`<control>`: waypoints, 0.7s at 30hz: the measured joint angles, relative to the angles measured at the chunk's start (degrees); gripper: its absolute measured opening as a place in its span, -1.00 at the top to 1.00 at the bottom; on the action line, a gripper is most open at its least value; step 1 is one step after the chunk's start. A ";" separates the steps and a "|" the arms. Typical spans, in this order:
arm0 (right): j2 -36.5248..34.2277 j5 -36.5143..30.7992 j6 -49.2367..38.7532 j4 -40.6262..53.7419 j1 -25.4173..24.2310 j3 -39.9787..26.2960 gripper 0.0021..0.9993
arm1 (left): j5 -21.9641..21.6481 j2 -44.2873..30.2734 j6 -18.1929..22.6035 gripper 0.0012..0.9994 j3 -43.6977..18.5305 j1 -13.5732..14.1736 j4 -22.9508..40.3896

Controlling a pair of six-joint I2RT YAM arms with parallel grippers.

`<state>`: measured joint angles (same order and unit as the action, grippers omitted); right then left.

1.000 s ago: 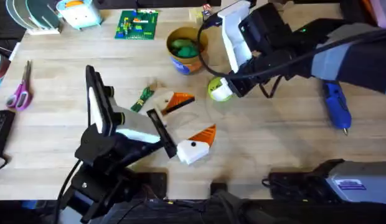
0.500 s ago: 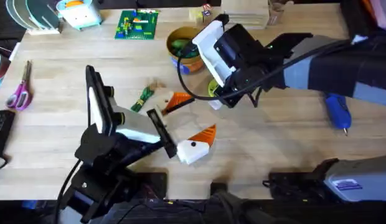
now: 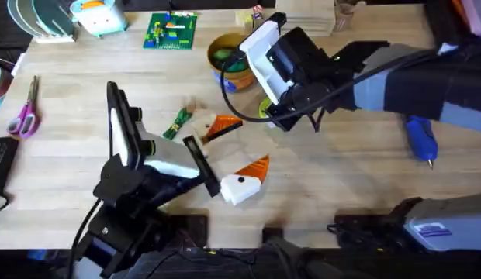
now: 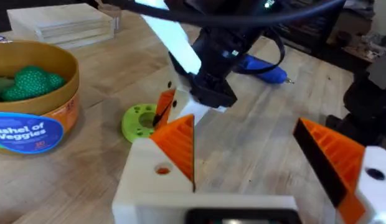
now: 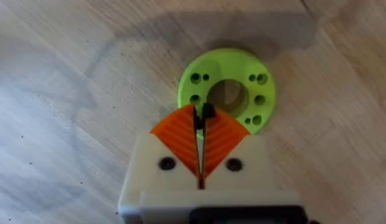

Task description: Pick up the gripper from the table and insert it into the empty holder that is missing its gripper. Then pick up a screw, insert it into the mounting hole, and use the screwdriver to tighten it. Finally, clean up the table by picking up the vegetable and placing it into the bucket.

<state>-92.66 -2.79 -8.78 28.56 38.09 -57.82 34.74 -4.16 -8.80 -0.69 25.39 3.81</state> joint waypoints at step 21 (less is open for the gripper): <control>1.74 -0.17 0.02 1.88 -1.61 -0.16 0.99 | 0.00 0.00 0.00 -0.98 0.00 0.00 0.00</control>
<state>-90.92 -2.96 -8.75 30.44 36.48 -57.98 34.74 -4.16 -8.80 -0.69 25.39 3.81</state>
